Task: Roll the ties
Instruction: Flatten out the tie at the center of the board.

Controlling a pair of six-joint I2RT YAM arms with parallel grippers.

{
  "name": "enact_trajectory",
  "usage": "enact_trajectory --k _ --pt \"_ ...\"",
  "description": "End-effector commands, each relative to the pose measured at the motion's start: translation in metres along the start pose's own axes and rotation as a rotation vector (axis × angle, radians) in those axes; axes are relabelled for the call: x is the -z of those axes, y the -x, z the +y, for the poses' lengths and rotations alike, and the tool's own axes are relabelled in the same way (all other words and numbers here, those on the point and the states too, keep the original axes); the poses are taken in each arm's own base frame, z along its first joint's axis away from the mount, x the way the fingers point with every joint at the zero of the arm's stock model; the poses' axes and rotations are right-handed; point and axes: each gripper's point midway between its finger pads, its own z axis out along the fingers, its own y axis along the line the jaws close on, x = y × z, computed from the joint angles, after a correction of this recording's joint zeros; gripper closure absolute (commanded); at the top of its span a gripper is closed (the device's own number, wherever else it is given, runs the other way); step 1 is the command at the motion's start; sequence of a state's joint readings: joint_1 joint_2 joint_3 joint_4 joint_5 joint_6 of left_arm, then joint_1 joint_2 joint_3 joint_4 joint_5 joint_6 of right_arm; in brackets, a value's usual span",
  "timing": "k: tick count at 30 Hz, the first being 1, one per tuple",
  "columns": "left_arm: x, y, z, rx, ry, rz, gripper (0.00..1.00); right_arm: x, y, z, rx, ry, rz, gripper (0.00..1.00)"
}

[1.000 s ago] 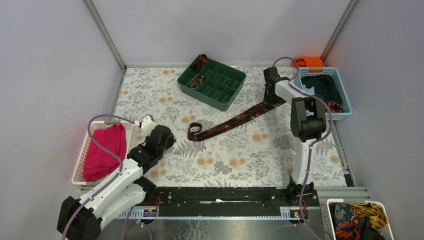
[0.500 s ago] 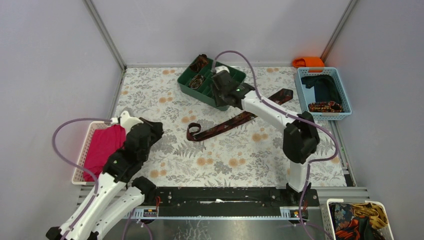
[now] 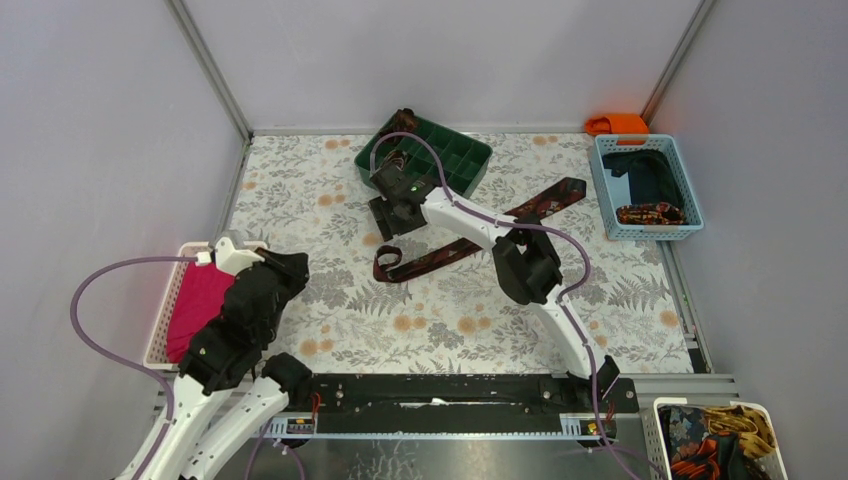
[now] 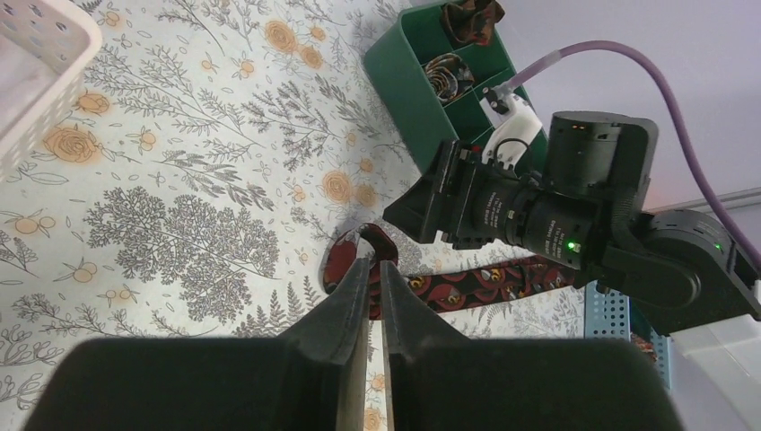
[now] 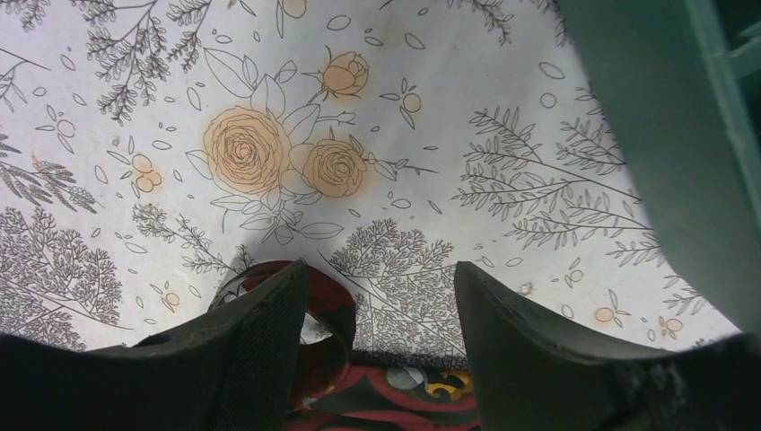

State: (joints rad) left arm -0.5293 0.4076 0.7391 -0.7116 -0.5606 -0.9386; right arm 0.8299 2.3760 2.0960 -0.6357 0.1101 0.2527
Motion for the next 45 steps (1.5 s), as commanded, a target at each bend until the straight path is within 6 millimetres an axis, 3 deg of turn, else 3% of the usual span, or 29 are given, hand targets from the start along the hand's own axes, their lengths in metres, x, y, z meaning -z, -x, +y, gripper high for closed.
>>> enact_trajectory --k 1,14,18,22,28,35,45 --pt "0.005 0.007 0.012 -0.029 0.031 -0.031 0.85 0.012 0.006 0.022 -0.026 0.067 0.011 0.32" --pt "0.005 0.001 0.016 -0.028 0.031 -0.019 0.82 -0.003 -0.033 0.041 -0.028 0.088 0.086 0.37" --pt "0.004 -0.001 0.017 -0.029 0.034 -0.015 0.81 -0.005 -0.04 0.042 -0.037 0.088 0.093 0.44" --pt "0.003 -0.004 0.018 -0.036 0.034 -0.003 0.81 -0.003 -0.033 0.041 -0.042 0.073 0.061 0.56" --pt "0.007 -0.003 0.015 -0.021 0.018 0.004 0.81 0.013 -0.007 0.054 0.009 0.077 -0.052 0.59" --pt "0.018 0.009 0.017 0.008 0.01 -0.027 0.82 0.031 0.01 0.097 0.126 0.136 -0.155 0.57" --pt "0.037 0.032 0.018 0.036 -0.01 -0.089 0.82 0.041 -0.011 0.177 0.245 0.282 -0.206 0.51"
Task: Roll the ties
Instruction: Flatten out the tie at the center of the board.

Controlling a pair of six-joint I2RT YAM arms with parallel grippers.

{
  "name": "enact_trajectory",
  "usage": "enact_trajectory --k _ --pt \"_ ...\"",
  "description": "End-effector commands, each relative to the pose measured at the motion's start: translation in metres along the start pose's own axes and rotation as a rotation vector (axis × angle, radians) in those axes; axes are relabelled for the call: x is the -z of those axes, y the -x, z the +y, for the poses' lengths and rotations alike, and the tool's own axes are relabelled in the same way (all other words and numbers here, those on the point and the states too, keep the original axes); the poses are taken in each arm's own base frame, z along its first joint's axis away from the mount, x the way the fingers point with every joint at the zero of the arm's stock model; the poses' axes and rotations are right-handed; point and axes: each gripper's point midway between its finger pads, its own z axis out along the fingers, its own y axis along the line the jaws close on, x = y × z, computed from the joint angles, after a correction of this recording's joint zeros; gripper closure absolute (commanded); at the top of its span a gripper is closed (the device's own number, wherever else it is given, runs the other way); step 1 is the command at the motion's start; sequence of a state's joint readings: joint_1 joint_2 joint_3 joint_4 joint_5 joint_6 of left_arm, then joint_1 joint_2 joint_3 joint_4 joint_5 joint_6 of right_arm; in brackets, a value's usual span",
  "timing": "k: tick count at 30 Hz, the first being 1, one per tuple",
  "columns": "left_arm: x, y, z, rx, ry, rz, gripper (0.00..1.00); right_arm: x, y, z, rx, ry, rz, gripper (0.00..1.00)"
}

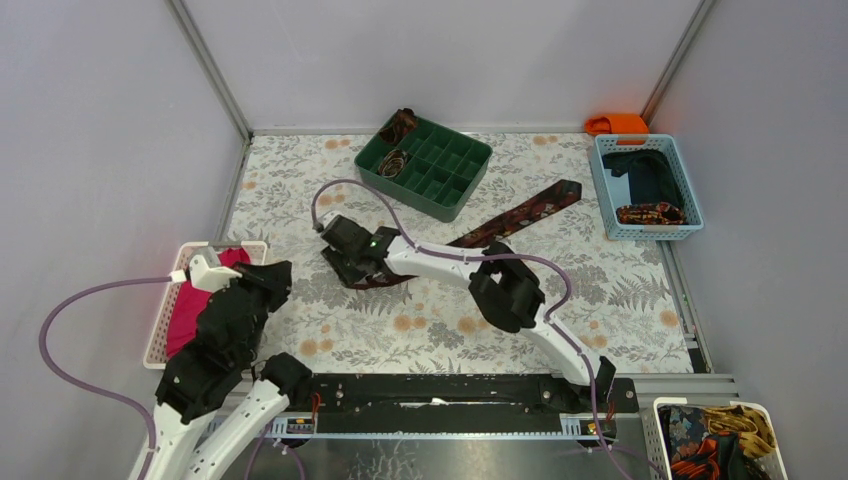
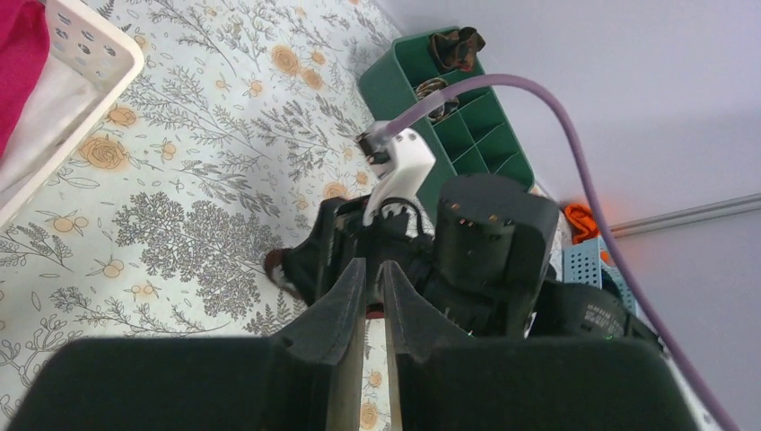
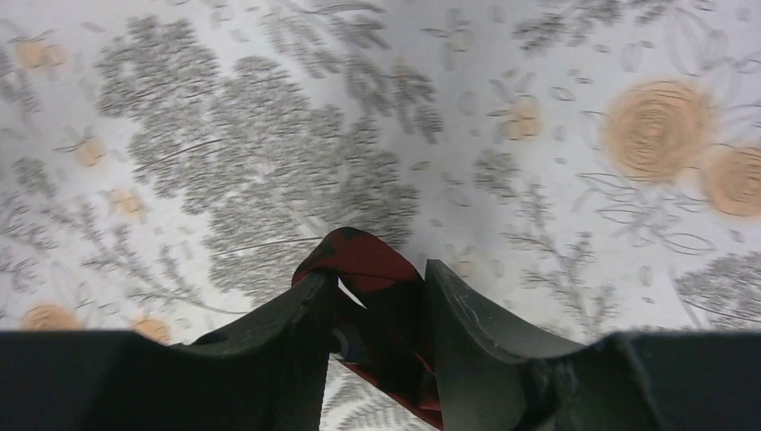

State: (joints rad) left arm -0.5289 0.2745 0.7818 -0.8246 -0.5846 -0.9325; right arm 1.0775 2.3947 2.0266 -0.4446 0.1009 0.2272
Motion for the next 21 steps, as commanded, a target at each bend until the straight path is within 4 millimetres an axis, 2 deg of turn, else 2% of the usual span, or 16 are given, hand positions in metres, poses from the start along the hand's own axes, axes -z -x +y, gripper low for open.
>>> enact_trajectory --k 1,4,7,12,17,20,21 --pt "0.008 0.013 0.006 0.007 0.02 -0.04 0.82 0.032 0.042 0.044 0.043 0.099 -0.137 0.51" --pt "0.009 0.014 0.006 0.007 0.019 -0.042 0.82 0.032 0.035 0.061 0.067 0.115 -0.133 0.5" --pt "0.01 0.014 0.006 0.008 0.018 -0.042 0.81 0.03 0.026 0.069 0.082 0.11 -0.118 0.47" --pt "0.01 0.011 0.009 0.012 0.021 -0.034 0.82 0.027 0.016 0.064 0.119 0.057 -0.113 0.42" --pt "0.013 0.016 0.007 0.017 0.01 -0.046 0.81 0.046 0.022 0.069 0.136 0.083 -0.182 0.37" --pt "0.015 0.019 0.004 0.017 0.003 -0.049 0.81 0.069 0.028 0.076 0.132 0.122 -0.232 0.33" --pt "0.015 0.019 0.004 0.016 0.002 -0.049 0.81 0.074 0.024 0.076 0.134 0.123 -0.233 0.32"
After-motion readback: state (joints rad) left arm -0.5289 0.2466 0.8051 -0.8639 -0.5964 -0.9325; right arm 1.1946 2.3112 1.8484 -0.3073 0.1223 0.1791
